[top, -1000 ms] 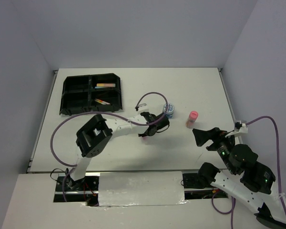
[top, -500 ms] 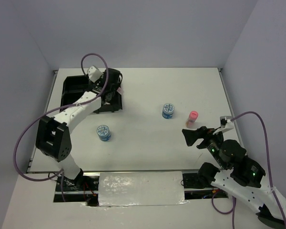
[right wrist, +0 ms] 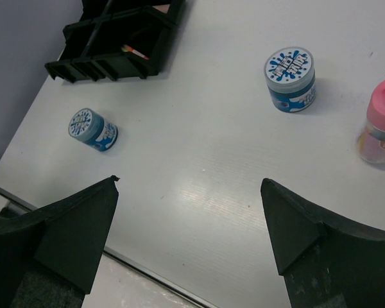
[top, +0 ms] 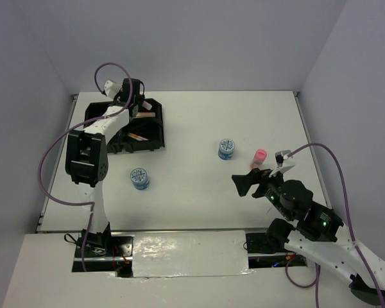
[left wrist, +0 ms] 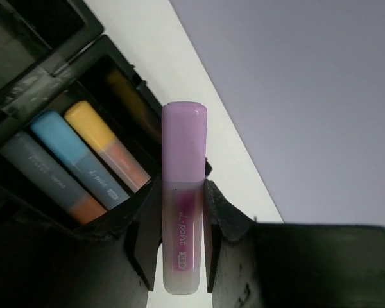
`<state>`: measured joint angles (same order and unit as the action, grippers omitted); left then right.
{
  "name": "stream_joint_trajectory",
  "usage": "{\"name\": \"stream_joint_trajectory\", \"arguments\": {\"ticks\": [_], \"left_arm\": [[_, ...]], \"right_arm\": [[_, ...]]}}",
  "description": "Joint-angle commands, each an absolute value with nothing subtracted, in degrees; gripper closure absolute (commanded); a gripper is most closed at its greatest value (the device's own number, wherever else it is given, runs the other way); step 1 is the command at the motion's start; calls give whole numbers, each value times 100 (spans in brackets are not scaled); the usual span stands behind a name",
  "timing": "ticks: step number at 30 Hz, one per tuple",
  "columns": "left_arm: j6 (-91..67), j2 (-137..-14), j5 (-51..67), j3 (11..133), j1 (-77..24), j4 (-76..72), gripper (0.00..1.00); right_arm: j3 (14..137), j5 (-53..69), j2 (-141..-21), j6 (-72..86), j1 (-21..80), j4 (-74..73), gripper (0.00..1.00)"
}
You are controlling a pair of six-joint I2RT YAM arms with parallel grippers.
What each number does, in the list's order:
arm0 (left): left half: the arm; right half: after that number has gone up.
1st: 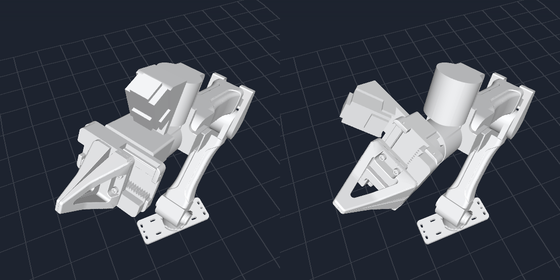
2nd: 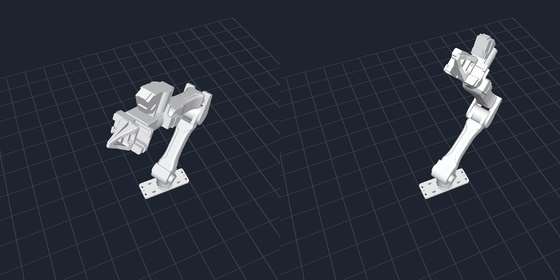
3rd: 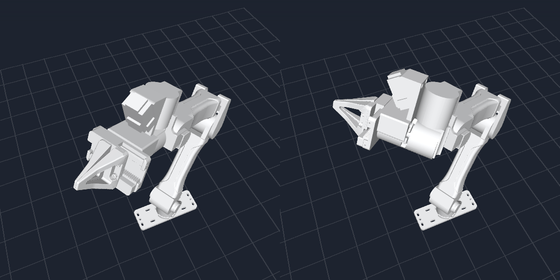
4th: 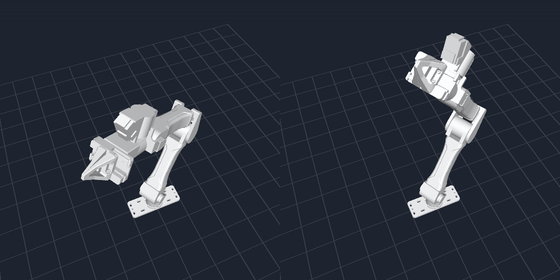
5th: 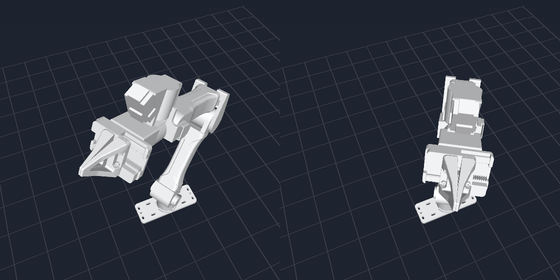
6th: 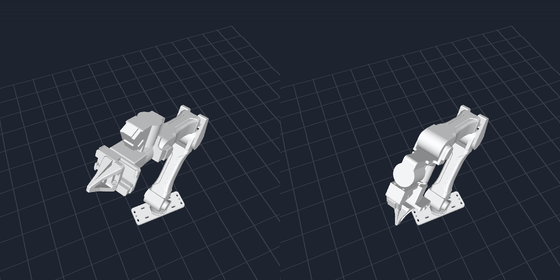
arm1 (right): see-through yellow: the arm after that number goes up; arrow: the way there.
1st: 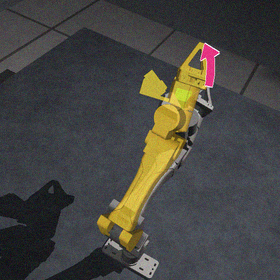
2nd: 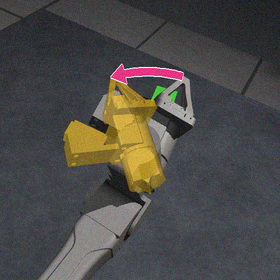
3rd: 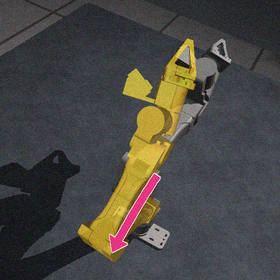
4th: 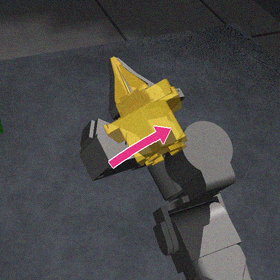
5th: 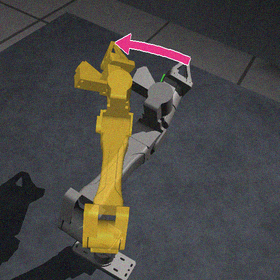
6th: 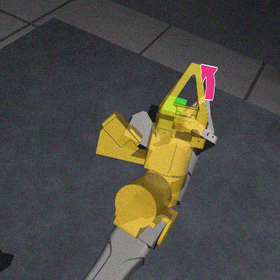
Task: Sort the stationery into containers
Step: Place the stationery in the storage box.
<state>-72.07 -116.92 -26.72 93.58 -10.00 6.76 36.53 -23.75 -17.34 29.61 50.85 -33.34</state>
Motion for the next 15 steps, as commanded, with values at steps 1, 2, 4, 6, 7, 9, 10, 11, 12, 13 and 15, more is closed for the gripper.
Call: {"name": "stream_joint_trajectory", "arguments": {"ticks": [1,2,4,6,7,9,10,11,12,13,15], "left_arm": [[-7005,-11725,-2733,9642,-1081,440,87],[-7005,-11672,-2716,9537,-1064,239,84],[-7005,-11646,-2690,9308,-1020,80,66],[-7031,-11672,-2689,9307,-993,166,49],[-7057,-11681,-2698,9299,-984,202,46],[-7127,-11663,-2707,9159,-958,246,40],[-7171,-11646,-2664,9080,-941,142,39],[-7207,-11611,-2654,9018,-923,106,39],[-7259,-11593,-2637,8922,-897,123,36],[-7286,-11575,-2611,8869,-879,88,36],[-7312,-11479,-2549,8816,-853,123,31]], "right_arm": [[3639,-2285,-1950,2725,5063,-2839,0],[3630,-2268,-1977,2690,5063,-2778,0],[3621,-2206,-2091,2646,5063,-2716,0],[3612,-2154,-2179,2619,5063,-2654,0],[3604,-2110,-2206,2602,5063,-2637,0],[3577,-2101,-2241,2584,5063,-2584,0],[3577,-2092,-2250,2575,5063,-2567,0],[3577,-2083,-2250,2575,5071,-2575,0],[3577,-2083,-2250,2566,5063,-2566,0],[3577,-2074,-2250,2558,5063,-2558,0],[3586,-2074,-2259,2549,5063,-2558,0]]}}
